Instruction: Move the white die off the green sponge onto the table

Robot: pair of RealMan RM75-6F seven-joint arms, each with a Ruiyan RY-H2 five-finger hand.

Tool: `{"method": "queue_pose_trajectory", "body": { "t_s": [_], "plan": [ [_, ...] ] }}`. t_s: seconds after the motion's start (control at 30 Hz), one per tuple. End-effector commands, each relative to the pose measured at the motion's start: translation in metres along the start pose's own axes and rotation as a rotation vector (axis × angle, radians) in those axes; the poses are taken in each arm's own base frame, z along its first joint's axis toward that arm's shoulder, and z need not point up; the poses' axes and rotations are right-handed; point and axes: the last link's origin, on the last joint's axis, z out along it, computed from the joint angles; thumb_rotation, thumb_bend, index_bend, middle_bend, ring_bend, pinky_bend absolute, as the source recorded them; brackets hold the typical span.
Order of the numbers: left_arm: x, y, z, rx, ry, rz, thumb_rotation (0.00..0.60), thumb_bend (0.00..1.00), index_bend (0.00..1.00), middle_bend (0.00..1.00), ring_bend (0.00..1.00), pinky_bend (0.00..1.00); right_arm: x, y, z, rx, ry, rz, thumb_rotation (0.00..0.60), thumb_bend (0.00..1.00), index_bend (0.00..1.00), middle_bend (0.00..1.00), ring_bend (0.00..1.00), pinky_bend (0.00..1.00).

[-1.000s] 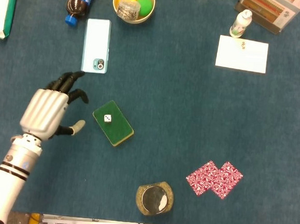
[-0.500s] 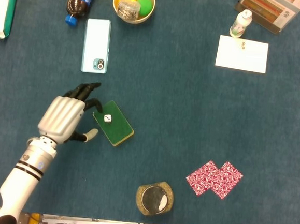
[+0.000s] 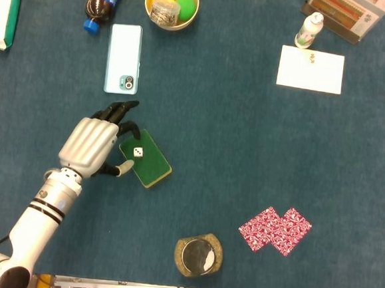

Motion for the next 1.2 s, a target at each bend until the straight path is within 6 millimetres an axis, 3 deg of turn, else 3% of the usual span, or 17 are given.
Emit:
{"method": "queue_pose_trajectory", "body": {
  "t_s": [0.03, 0.4, 1.2],
  "plan": [
    [0.000, 0.001, 0.001, 0.000, -0.002, 0.001, 0.600, 0.23, 0.40, 0.08, 0.08, 0.23, 0.001, -0.001, 0.000, 0.002, 0.001, 0.000, 0.600, 0.18, 0.54, 0.38, 0.37, 0.35],
    [-0.002, 0.005, 0.001, -0.001, -0.012, -0.001, 0.600, 0.23, 0.41, 0.08, 0.08, 0.23, 0.007, 0.002, -0.002, -0.009, 0.007, -0.001, 0.600, 0.18, 0.54, 0.38, 0.37, 0.35],
    [-0.017, 0.004, 0.002, 0.012, -0.070, -0.009, 0.600, 0.23, 0.41, 0.08, 0.08, 0.23, 0.011, -0.015, 0.007, 0.026, 0.016, -0.010, 0.600, 0.18, 0.54, 0.38, 0.37, 0.35]
  ]
}}
